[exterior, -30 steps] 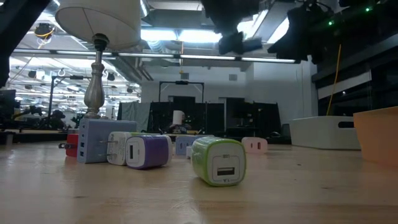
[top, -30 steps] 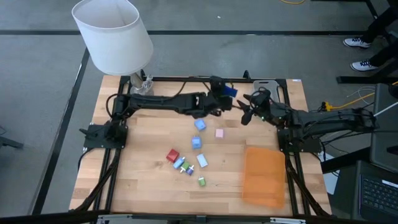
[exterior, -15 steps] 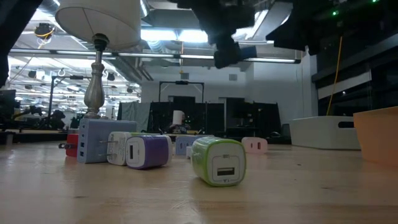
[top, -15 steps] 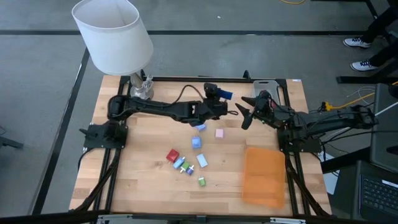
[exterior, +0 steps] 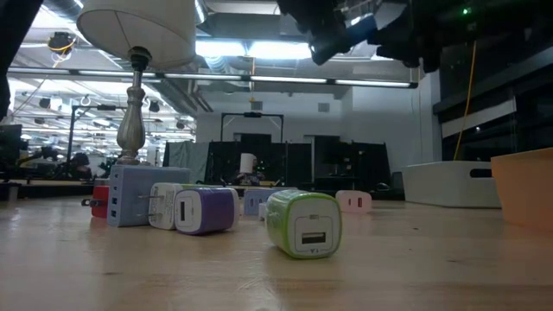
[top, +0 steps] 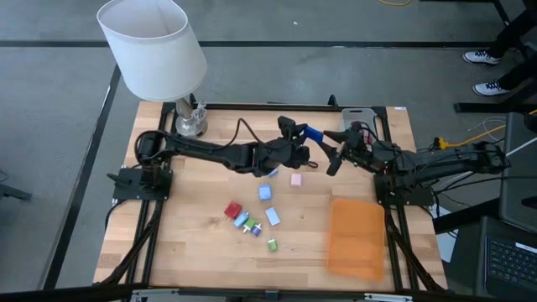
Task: Pick & Place Office items
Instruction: Put the dark blue digital clock into the gray bin
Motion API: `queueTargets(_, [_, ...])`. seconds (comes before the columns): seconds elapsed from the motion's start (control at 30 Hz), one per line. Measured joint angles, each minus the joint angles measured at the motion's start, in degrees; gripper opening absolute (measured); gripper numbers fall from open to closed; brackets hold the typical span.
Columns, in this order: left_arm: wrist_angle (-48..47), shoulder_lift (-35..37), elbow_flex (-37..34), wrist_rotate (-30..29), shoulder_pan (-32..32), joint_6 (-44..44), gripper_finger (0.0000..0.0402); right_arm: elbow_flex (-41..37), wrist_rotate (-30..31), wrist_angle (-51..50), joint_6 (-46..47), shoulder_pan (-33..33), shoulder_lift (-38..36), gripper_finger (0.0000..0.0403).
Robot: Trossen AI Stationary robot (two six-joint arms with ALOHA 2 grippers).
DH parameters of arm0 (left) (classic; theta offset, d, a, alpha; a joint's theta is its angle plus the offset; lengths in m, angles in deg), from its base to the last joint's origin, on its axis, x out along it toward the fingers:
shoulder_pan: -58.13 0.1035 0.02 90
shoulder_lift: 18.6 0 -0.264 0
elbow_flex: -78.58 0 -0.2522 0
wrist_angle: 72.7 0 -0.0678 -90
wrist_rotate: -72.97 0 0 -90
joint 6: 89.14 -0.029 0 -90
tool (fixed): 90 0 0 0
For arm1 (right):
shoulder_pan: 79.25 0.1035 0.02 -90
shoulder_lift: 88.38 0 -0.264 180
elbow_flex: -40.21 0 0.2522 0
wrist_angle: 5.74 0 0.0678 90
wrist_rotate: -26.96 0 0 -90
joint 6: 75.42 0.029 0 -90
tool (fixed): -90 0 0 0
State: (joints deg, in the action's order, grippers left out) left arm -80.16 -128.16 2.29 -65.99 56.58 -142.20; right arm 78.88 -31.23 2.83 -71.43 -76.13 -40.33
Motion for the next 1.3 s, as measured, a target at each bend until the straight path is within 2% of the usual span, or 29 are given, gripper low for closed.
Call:
queueTargets(0.33, [2.37,-0.26,0.00,-0.73,0.99,-2.20,0.0152,0.00,-1.89,1.06,-0.20,1.63,-0.04,0.0196])
queueTargets(0.77, [2.92,-1.07,-0.37,3.28,0.90,0.27,0.0152,0.02,-2.29,3.62,-1.51,1.68,-0.07,0.0196])
queueTargets(1.13, [2.70,-1.07,-0.48,4.40,-0.89,-0.88,0.0152,0.02,-1.54,3.34,-1.46,1.72,-0.05,0.0196])
queueTargets(1.3, [2.89,-1.07,-0.48,4.29,-1.49,-2.00,0.0152,0.02,-1.77,3.35,-1.49,1.72,-0.04,0.0178])
